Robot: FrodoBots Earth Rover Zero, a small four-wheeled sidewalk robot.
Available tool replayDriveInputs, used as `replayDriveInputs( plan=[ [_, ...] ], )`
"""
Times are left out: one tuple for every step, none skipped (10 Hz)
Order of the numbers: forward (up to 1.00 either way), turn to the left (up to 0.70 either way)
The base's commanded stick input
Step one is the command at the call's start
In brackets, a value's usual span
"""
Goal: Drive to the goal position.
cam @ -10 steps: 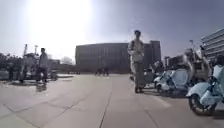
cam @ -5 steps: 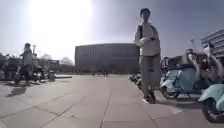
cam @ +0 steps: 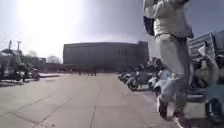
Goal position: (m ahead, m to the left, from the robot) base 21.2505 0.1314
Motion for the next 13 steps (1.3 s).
replayDriveInputs(
  plan=[
    [0.5,0.0],
    [0.5,0.0],
    [0.5,0.0],
    [0.5,0.0],
    [0.5,0.0],
    [0.5,0.0],
    [0.5,0.0],
    [0.5,0.0],
    [0.5,0.0],
    [0.5,0.09],
    [0.5,0.2],
    [0.5,0.31],
    [0.5,0.42]
  ],
)
